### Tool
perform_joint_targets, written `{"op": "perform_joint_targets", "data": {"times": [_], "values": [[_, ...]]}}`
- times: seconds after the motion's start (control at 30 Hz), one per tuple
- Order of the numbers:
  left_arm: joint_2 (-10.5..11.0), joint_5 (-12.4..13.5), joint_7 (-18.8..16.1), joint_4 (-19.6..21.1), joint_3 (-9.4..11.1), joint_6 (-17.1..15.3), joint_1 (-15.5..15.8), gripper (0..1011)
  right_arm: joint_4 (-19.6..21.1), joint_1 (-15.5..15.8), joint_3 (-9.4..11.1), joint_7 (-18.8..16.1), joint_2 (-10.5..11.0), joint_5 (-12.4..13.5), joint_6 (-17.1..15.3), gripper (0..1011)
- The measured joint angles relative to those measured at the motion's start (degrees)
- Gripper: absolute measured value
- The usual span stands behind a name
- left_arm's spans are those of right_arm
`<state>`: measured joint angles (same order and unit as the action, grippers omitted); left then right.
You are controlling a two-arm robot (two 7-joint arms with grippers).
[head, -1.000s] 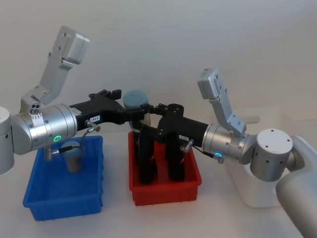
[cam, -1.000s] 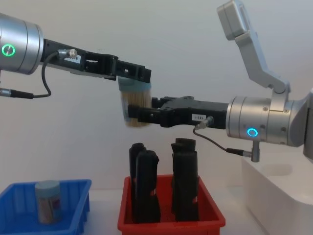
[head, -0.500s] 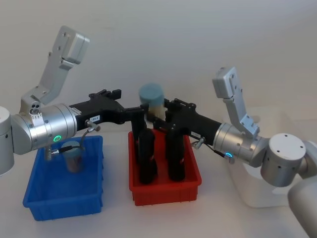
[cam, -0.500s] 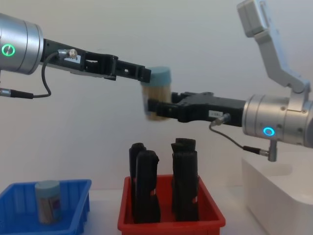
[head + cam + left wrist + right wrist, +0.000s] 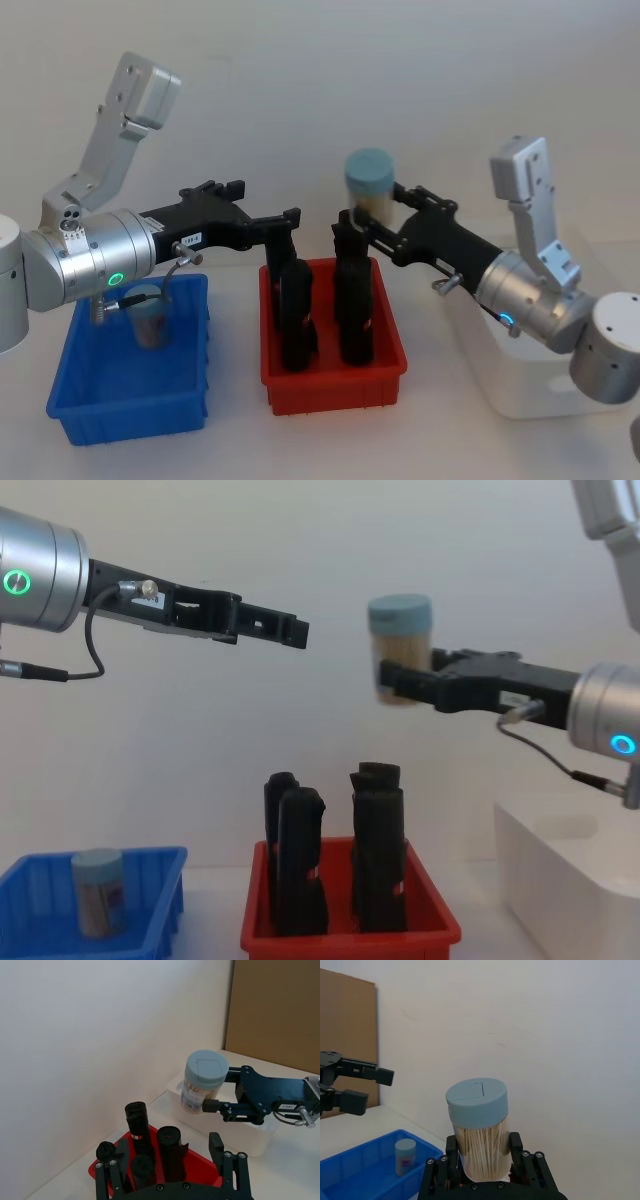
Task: Pick the cotton swabs from the blue box and place them into the white box.
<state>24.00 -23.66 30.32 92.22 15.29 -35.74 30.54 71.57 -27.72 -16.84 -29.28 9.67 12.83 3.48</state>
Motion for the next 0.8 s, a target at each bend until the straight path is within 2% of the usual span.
{"op": "perform_joint_targets", "data": {"times": [0.13,0.4,0.5,0.8], "values": [[0.0,0.0,0.0,0.0,0.0,0.0,0.0,1004,3.53,2.57,0.73,3.95,1.51,0.15,-0.45,629],[0.0,0.0,0.0,0.0,0.0,0.0,0.0,1004,8.17,6.36,1.9,9.4,3.74,0.38,-1.1,629],[0.0,0.0,0.0,0.0,0.0,0.0,0.0,1004,10.7,8.69,2.67,12.89,5.08,0.61,-1.56,628],[0.0,0.0,0.01,0.0,0.0,0.0,0.0,1004,14.93,13.48,4.32,19.84,7.78,1.48,-2.97,629]]}}
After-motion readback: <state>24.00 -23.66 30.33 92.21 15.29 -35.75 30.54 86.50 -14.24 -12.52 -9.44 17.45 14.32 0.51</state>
